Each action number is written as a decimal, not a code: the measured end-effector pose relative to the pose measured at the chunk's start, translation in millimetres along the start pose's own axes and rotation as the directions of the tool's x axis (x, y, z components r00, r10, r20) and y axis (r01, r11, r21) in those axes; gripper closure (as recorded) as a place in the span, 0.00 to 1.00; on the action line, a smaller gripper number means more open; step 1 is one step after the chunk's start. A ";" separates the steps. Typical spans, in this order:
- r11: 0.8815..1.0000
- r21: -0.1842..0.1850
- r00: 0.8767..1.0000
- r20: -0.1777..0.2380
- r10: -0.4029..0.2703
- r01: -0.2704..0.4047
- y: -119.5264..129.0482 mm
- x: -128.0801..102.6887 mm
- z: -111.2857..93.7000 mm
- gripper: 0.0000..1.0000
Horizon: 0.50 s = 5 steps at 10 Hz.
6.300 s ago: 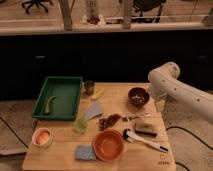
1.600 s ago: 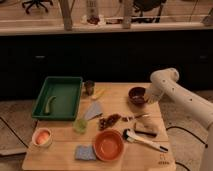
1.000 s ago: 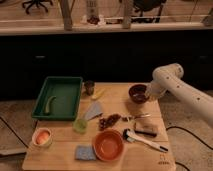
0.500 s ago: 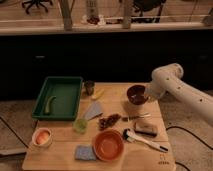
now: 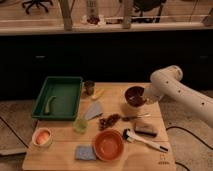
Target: Stack bowls into tray
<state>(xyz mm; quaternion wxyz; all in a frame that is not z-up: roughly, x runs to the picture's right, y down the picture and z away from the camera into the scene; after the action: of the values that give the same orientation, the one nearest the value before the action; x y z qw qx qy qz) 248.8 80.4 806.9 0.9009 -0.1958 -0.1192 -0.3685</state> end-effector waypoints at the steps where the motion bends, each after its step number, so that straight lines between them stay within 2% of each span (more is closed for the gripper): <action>1: 1.000 0.006 1.000 -0.003 -0.011 0.011 1.1 -6.7 -1.7 0.98; 5: 0.999 0.022 0.999 -0.019 -0.048 0.048 1.0 -21.2 -4.6 0.98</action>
<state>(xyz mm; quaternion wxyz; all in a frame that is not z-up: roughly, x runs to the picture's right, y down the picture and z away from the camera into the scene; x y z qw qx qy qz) 234.9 92.1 794.9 0.8950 -0.1792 -0.1196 -0.3906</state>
